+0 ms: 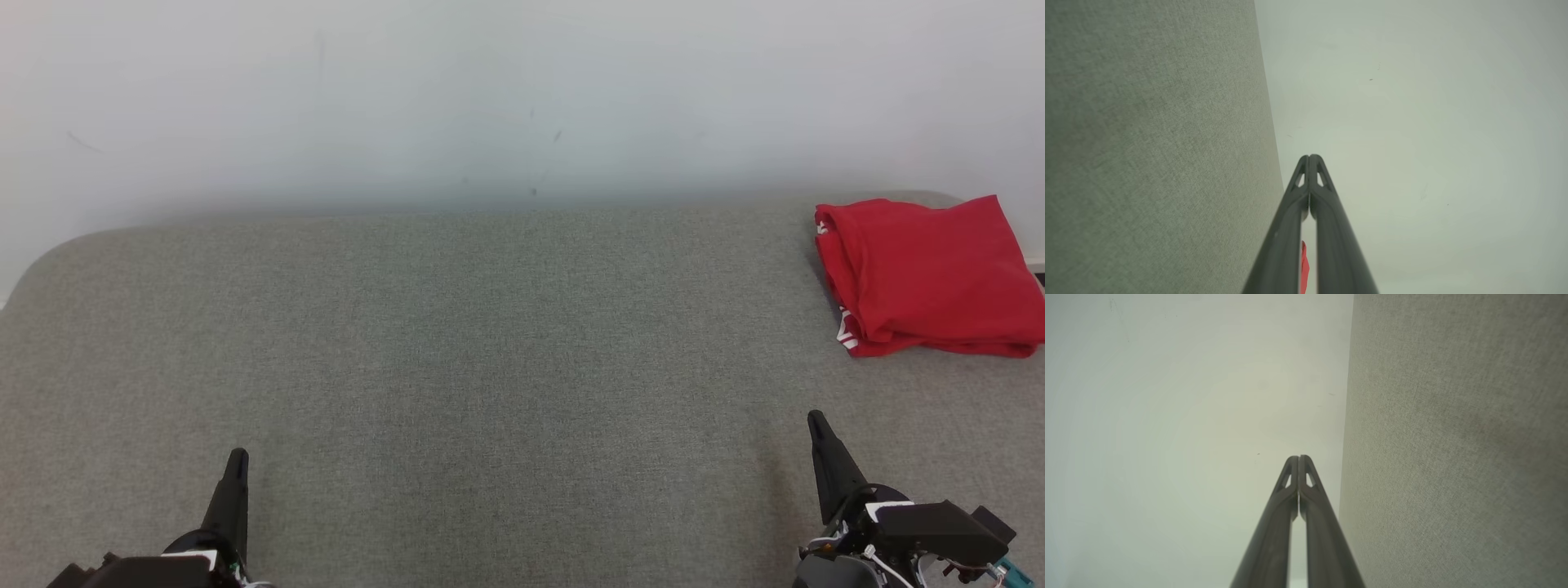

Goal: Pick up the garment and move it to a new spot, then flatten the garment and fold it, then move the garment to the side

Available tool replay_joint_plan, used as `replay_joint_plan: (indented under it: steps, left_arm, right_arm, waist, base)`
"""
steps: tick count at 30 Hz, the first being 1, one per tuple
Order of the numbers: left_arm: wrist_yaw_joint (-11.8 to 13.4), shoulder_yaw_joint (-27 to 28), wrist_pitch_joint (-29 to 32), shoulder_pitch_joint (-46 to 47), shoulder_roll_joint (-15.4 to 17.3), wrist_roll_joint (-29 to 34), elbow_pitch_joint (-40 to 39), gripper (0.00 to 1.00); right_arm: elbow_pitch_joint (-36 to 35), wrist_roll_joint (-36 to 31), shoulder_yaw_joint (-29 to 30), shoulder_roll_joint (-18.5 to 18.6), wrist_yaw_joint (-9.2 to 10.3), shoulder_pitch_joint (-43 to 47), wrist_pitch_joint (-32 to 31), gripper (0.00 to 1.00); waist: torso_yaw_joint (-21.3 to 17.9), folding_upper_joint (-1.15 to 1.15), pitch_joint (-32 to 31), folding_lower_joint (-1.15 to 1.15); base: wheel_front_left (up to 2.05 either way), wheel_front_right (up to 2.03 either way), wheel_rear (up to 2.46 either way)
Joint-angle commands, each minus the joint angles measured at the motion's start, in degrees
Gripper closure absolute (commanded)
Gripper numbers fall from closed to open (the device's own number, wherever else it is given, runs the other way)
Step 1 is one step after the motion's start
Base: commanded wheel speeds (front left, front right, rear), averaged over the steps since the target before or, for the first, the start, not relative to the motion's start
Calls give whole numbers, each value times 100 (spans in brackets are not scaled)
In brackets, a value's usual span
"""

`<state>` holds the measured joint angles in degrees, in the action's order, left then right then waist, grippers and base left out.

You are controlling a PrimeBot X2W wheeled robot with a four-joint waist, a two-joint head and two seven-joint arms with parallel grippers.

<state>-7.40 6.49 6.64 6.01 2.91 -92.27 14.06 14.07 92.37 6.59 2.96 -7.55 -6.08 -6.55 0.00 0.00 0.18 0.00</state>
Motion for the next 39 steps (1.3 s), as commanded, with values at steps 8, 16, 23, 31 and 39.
replay_joint_plan:
  steps: [8,16,23,31,39]
  left_arm:
    - [-20,7,1,58,-9,-28,5,100]
    - [-20,7,1,58,-9,-28,5,100]
    - [-20,6,1,58,-9,-28,5,100]
    - [-20,7,1,58,-9,-29,5,100]
    - [-20,6,1,58,-9,-29,4,100]
  right_arm:
    - [-11,10,-1,-23,12,-31,-15,100]
    - [-11,10,-1,-23,12,-31,-15,100]
    - [-11,10,-1,-23,12,-31,-15,100]
    - [-11,10,-1,-23,12,-31,-15,100]
    - [-11,10,-1,-23,12,-31,-14,100]
  waist:
    - [0,0,0,0]
    - [0,0,0,0]
    - [0,0,0,0]
    - [0,0,0,0]
    - [0,0,0,0]
  base:
    - [0,0,0]
    - [0,0,0]
    - [0,0,0]
    - [0,0,0]
    - [0,0,0]
